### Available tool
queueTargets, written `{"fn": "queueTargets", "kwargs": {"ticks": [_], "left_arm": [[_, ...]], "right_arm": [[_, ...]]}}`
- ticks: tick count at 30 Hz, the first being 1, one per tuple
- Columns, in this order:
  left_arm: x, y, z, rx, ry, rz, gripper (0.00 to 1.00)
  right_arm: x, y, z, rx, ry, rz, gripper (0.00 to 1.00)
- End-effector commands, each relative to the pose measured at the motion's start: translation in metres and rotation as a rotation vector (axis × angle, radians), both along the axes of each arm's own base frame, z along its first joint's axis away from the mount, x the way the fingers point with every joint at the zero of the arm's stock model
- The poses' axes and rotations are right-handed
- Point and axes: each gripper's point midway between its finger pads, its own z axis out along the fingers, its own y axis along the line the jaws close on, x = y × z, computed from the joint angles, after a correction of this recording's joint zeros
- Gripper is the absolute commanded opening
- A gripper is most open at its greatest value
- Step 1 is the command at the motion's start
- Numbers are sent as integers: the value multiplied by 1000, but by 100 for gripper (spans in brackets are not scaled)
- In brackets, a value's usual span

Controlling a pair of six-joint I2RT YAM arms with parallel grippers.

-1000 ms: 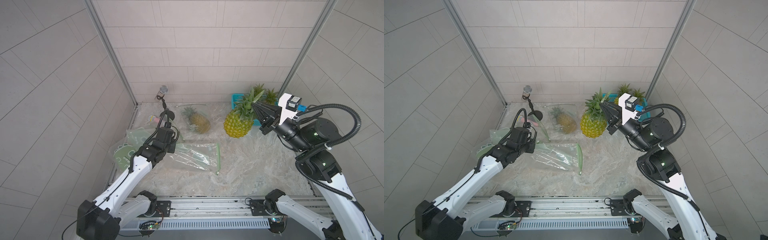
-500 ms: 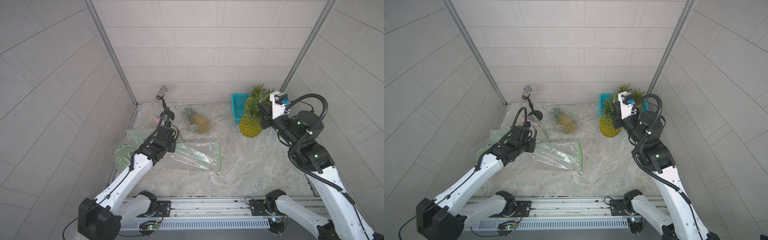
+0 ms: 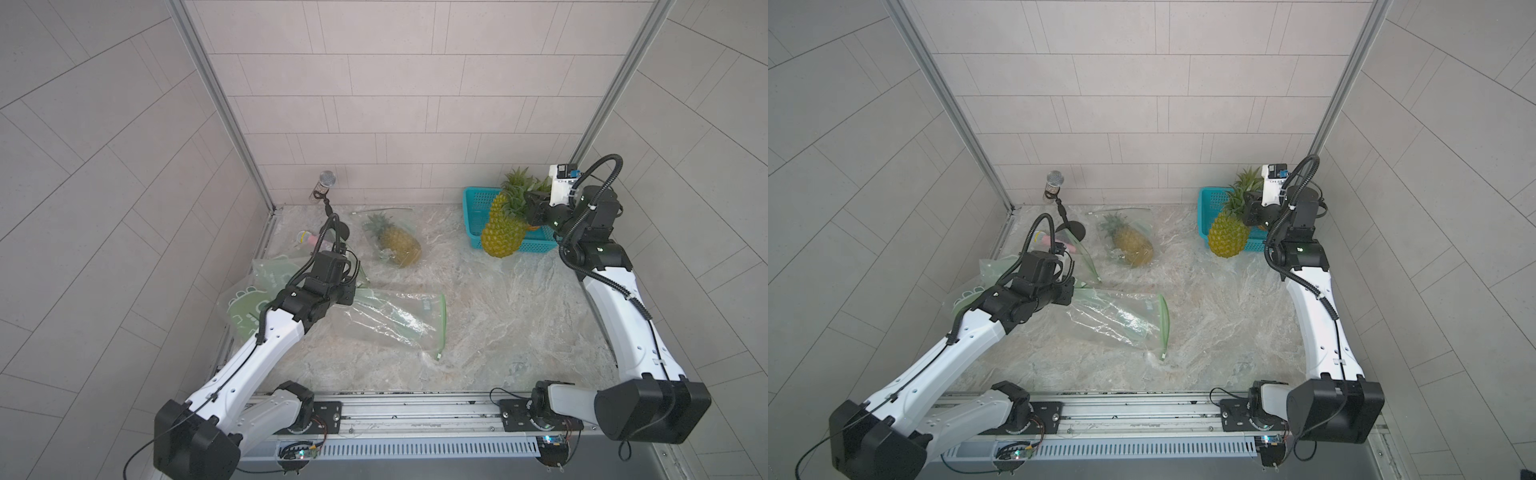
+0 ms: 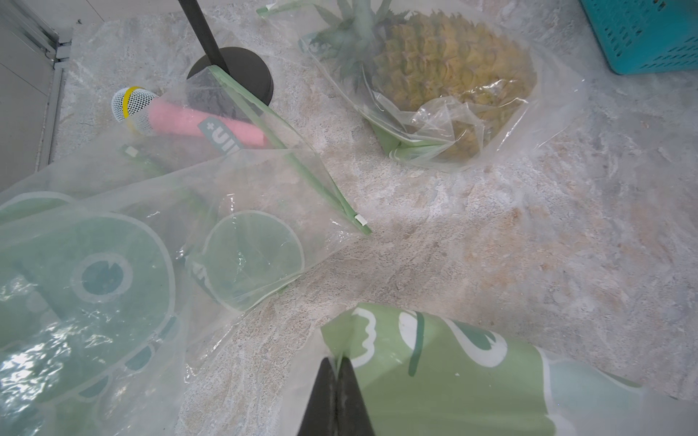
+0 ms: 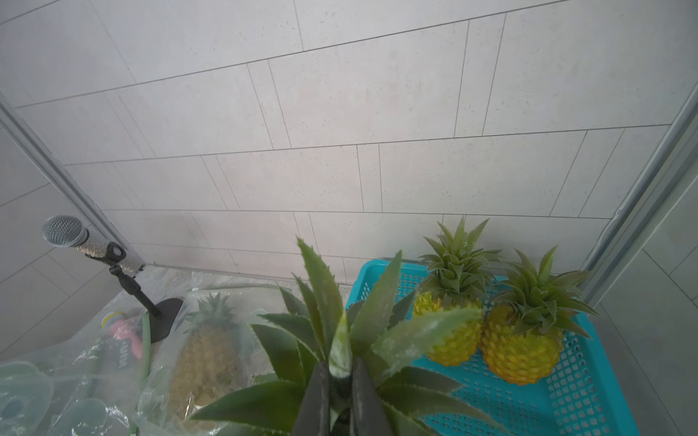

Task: Open the zip-top bag and take out the pineapple
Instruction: Place the pineapple in the basket.

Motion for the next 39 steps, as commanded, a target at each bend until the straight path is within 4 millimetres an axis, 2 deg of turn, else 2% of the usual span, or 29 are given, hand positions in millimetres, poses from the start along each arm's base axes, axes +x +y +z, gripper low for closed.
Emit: {"fn": "queueTargets", "kwargs": {"ticks": [1,6,11,17,26,36,39], "left_arm": [[3,2,10,-3,-50,-3,0],[0,8,11,-6,-67,12,0],[-1,7,12,-20,-69,11,0],[0,7,11,-36,-62,16,0],[0,8,10,-32,-59,14,0],[-1,9,10,-33,-58,16,0],[-1,9,10,-36,-58,17,0]], "right_arm": [[-6,-6,96,32,-312,4,0],[24,-42,81,27,-293,-156,0],[42,-74,68,-10,-298,-313,0],[62,-97,50,-62,-297,-422,0],[94,-106,17,-82,-254,-420,0],[112,-114,-25,-133,-182,-427,0],[116,-116,-44,-143,-147,-428,0]]}}
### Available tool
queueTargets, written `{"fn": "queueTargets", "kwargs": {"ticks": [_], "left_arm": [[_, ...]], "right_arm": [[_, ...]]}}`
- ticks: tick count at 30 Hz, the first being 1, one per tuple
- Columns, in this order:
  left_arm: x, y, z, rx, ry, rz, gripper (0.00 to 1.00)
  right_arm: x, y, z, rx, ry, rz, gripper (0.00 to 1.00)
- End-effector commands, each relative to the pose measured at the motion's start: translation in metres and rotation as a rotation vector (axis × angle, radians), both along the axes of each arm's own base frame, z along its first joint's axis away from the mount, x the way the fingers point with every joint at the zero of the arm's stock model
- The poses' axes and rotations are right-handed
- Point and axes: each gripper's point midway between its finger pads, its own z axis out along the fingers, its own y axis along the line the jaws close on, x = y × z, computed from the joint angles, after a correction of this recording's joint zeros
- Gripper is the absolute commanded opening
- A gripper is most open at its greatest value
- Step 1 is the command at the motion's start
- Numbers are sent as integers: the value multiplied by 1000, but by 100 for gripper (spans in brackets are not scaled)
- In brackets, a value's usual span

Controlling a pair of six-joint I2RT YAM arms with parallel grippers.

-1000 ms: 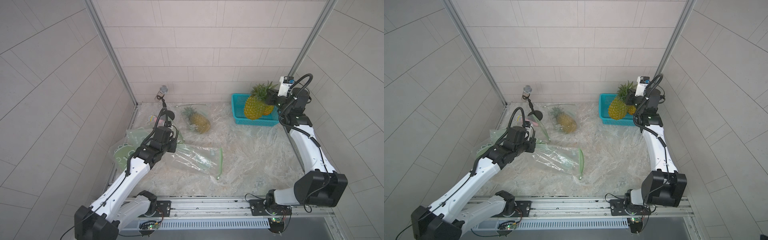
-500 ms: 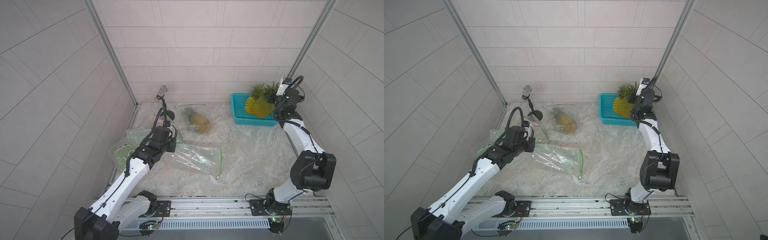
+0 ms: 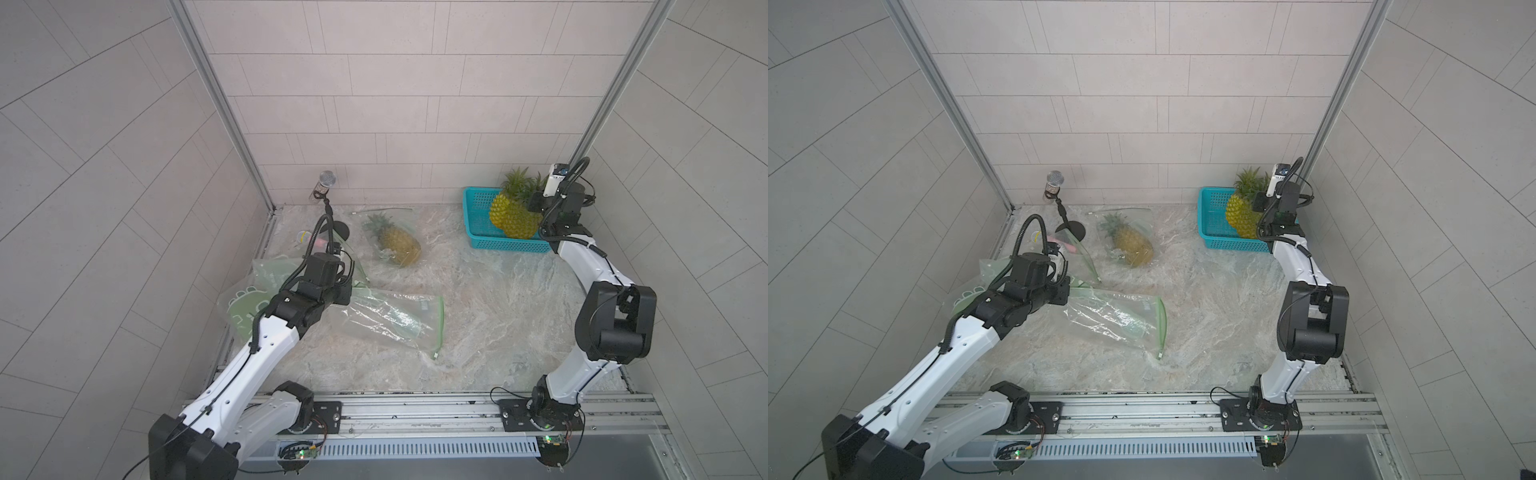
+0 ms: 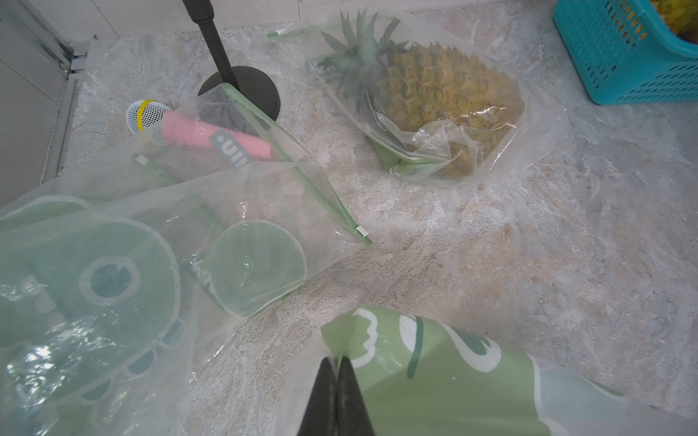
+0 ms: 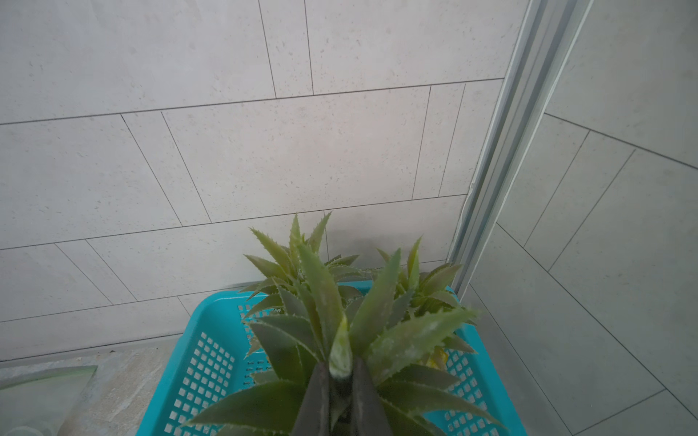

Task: Open the zip-top bag and take out the pineapple
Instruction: Place the pineapple in the basket.

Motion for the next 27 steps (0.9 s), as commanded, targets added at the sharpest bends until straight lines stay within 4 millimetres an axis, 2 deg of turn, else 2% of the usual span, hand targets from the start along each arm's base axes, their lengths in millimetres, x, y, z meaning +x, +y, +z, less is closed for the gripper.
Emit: {"fn": "queueTargets", "kwargs": {"ticks": [1,10,27], "left_arm": [[1,2,2,-2,-17,1,0],[1,2,1,-5,-11,-2,0],[1,1,1,-19,-10,-4,0]], "right_arm": [[0,-8,44,-52,-162,-25,0],[0,-11,-10,-28,-89,-38,0],[-13,-10,-77,-41,20,-45,0]]}}
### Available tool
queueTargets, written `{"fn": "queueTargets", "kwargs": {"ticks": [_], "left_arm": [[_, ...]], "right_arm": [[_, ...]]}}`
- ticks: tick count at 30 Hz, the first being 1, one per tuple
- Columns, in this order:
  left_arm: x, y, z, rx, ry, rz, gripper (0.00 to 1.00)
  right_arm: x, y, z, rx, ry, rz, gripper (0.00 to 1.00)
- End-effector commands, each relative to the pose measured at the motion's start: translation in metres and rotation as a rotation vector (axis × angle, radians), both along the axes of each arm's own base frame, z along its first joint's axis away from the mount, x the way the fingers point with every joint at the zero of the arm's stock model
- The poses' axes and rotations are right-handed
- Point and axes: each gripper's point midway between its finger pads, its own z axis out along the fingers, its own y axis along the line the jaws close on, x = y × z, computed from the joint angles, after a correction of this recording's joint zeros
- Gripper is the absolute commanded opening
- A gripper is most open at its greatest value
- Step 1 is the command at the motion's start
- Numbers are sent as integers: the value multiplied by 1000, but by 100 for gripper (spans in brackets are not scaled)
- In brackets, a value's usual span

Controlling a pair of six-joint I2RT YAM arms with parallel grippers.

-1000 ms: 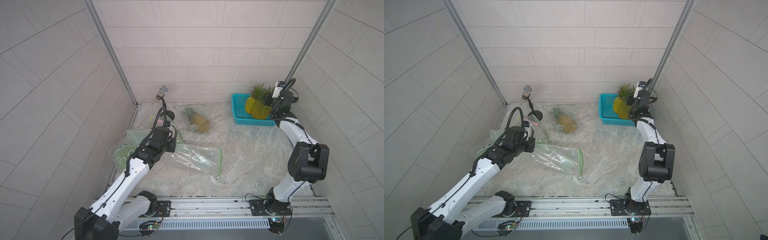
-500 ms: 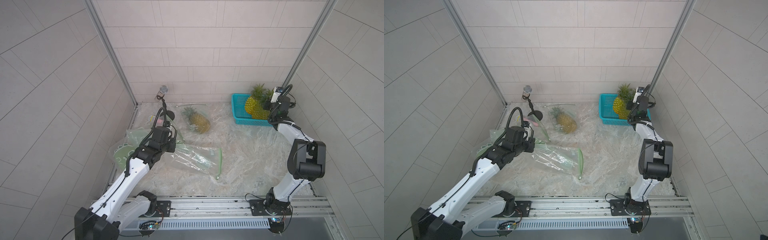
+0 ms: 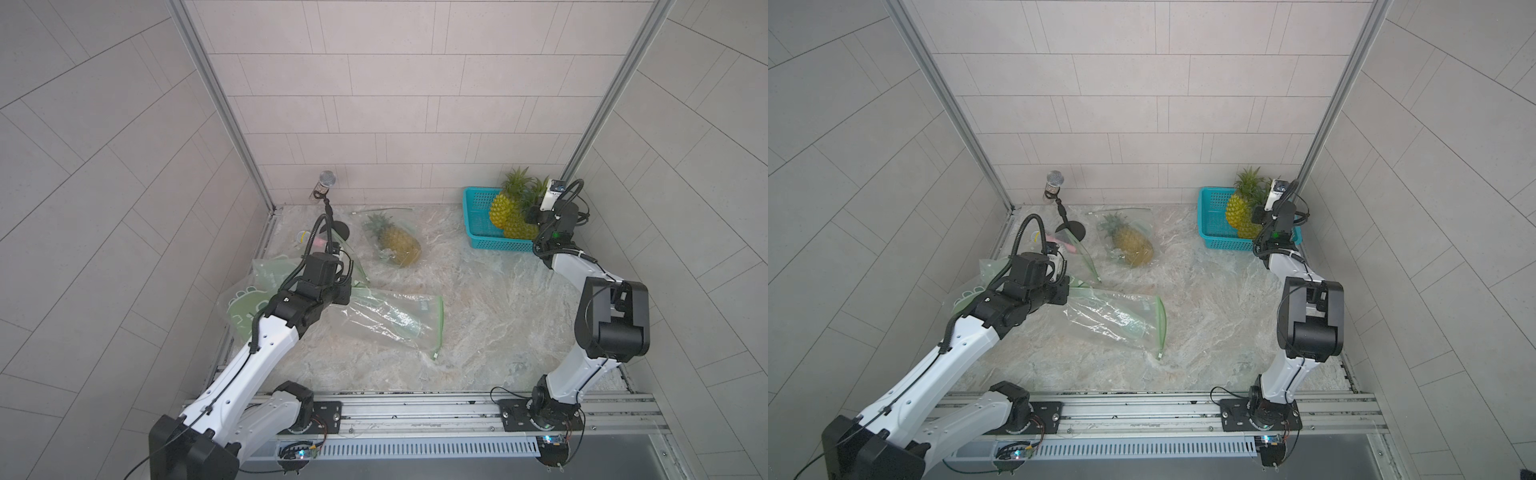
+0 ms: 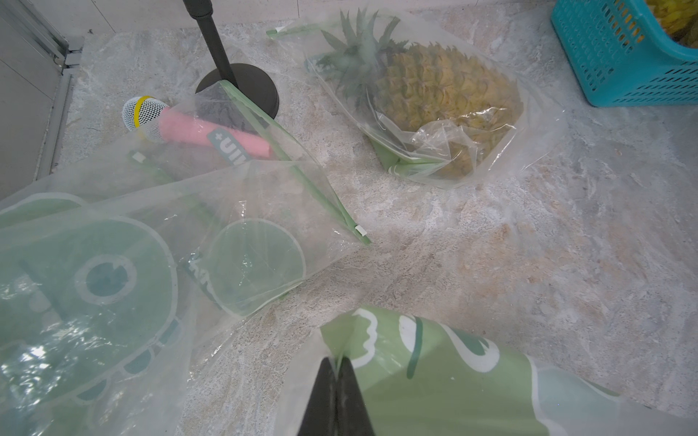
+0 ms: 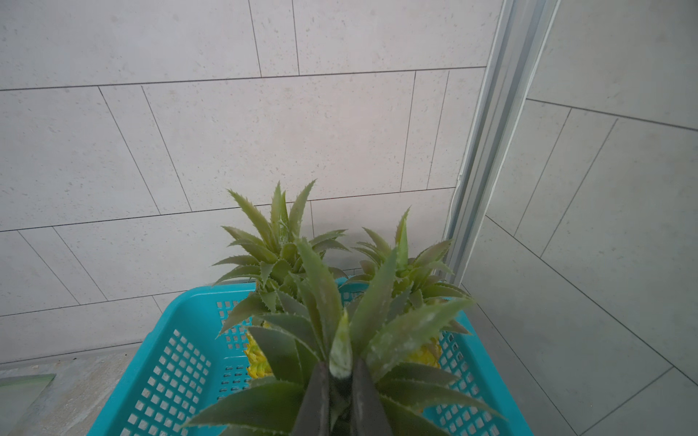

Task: Open the zip-top bag and take out the pineapple
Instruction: Place the pineapple in the basket.

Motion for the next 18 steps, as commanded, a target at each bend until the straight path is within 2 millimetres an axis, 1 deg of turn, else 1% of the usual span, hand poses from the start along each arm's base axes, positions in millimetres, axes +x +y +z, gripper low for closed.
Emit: {"fn": "queueTargets", "kwargs": {"ticks": [1,7,10,13,15,18], "left_arm": [[1,1,1,-6,-14,-2,0],[1,0,1,-14,-12,-7,0],[1,0,2,-15,-13,-6,0],[0,0,1,-17,-12,-8,0],[0,0,1,-19,-11,-7,0],[0,0,2,-19,-12,-7,0]], "right_arm": [[-7,-4,-43,-4,111,-21,0],[-14,-2,-69,-9,172,-14,0],[-17,-3,-72,-12,181,-22,1],[-19,-2,-65,-9,170,-24,9],[-21,-2,-55,-6,152,-25,16],[-24,-1,-35,8,128,-25,35]]}}
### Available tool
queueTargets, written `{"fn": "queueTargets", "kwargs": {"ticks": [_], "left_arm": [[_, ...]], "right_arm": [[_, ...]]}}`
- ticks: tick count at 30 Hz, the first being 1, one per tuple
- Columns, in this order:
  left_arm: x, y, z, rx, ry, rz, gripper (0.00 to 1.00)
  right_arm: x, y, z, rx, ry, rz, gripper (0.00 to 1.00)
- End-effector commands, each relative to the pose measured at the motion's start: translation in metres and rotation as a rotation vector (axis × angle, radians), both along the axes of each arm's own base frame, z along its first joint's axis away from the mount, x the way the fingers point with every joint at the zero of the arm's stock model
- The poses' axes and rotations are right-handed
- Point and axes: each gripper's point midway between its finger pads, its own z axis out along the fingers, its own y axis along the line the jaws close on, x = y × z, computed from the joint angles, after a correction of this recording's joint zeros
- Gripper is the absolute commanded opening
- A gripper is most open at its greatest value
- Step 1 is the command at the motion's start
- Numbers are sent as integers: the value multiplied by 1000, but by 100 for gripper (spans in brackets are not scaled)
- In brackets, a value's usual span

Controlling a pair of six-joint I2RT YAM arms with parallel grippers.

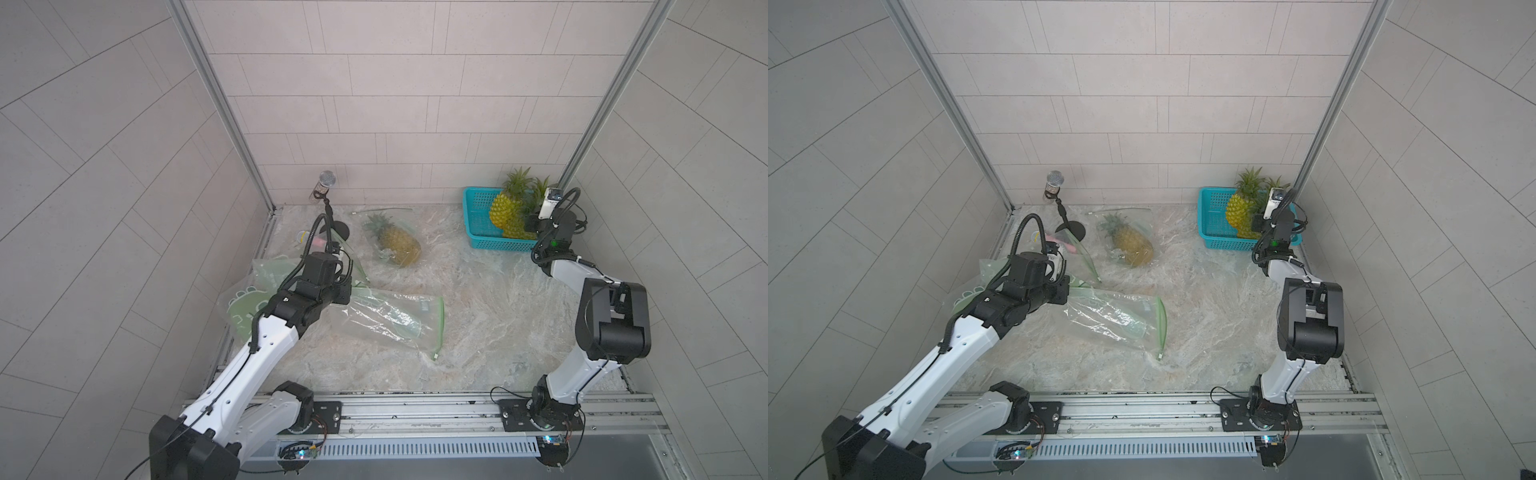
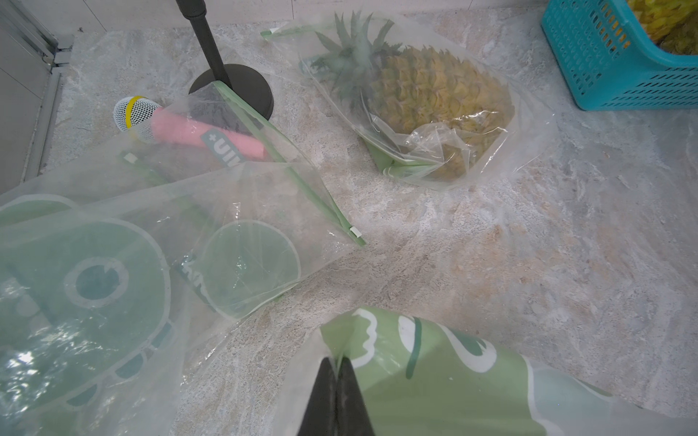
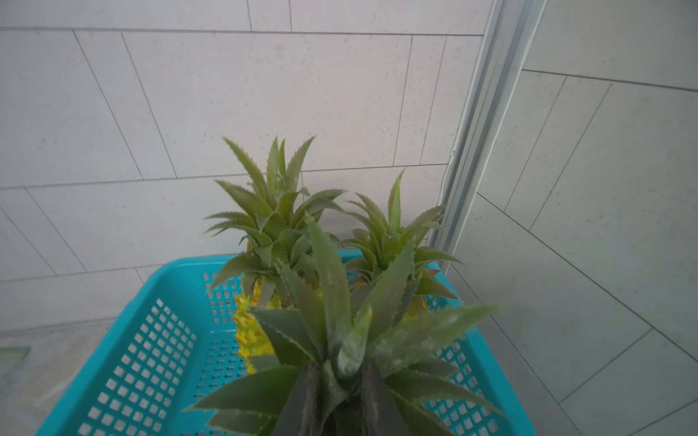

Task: Open the zip-top bag and take out the pineapple
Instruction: Place the pineapple in the basket.

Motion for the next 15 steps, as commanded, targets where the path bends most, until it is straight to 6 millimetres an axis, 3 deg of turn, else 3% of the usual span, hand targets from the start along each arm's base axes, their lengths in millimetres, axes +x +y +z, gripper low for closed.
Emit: {"fn": "queueTargets", "kwargs": {"ticks": [1,5,11,15], "left_arm": [[0,1,1,-4,-11,1,0],[-1,-2,-1,-20,-1,-7,0],[3,-15,-2,-141,18,21,0],[11,-26,-6,-280,50,93,0]], "right_arm": [[-13,2,-2,25,68,-9,41],[-29,5,28,57,66,-17,57],[-68,22,66,117,50,25,60],[-100,41,79,174,76,86,60]]}}
